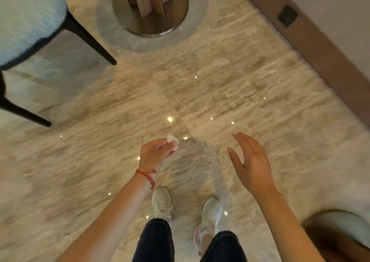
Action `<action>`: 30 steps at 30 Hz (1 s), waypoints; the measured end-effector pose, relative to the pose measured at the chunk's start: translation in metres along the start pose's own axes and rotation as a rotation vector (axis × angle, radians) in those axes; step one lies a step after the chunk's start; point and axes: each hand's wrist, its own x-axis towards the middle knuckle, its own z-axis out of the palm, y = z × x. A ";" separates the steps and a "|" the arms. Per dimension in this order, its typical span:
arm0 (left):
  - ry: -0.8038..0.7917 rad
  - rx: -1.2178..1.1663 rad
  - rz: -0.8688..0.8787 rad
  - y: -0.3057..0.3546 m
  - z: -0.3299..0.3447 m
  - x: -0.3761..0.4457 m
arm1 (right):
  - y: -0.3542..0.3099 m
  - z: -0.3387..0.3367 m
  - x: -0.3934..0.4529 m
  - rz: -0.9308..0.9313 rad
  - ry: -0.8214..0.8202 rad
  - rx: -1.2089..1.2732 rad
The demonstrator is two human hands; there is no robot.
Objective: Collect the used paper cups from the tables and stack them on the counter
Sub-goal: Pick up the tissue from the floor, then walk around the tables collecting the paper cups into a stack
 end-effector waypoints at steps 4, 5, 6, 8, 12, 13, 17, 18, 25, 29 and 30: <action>0.003 -0.032 0.078 0.082 -0.011 -0.062 | -0.063 -0.070 -0.016 -0.002 0.026 0.032; -0.001 -0.031 0.100 0.102 -0.013 -0.077 | -0.079 -0.087 -0.020 -0.006 0.036 0.036; -0.005 -0.037 0.120 0.121 -0.016 -0.091 | -0.095 -0.102 -0.025 -0.007 0.048 0.040; -0.008 -0.064 0.161 0.158 -0.021 -0.118 | -0.125 -0.130 -0.033 -0.020 0.081 0.050; -0.013 -0.094 0.245 0.216 -0.037 -0.161 | -0.179 -0.175 -0.043 -0.023 0.116 0.077; -0.012 -0.102 0.264 0.227 -0.041 -0.169 | -0.191 -0.184 -0.044 -0.023 0.124 0.080; 0.001 -0.135 0.298 0.262 -0.058 -0.194 | -0.229 -0.208 -0.050 -0.046 0.136 0.064; 0.006 -0.146 0.301 0.268 -0.062 -0.198 | -0.236 -0.212 -0.050 -0.054 0.139 0.055; 0.007 -0.158 0.268 0.297 -0.074 -0.199 | -0.270 -0.229 -0.034 -0.083 0.203 0.013; -0.002 -0.157 0.266 0.318 -0.066 -0.182 | -0.274 -0.240 -0.006 -0.099 0.229 0.013; -0.002 -0.160 0.267 0.325 -0.064 -0.175 | -0.273 -0.242 0.003 -0.099 0.228 0.017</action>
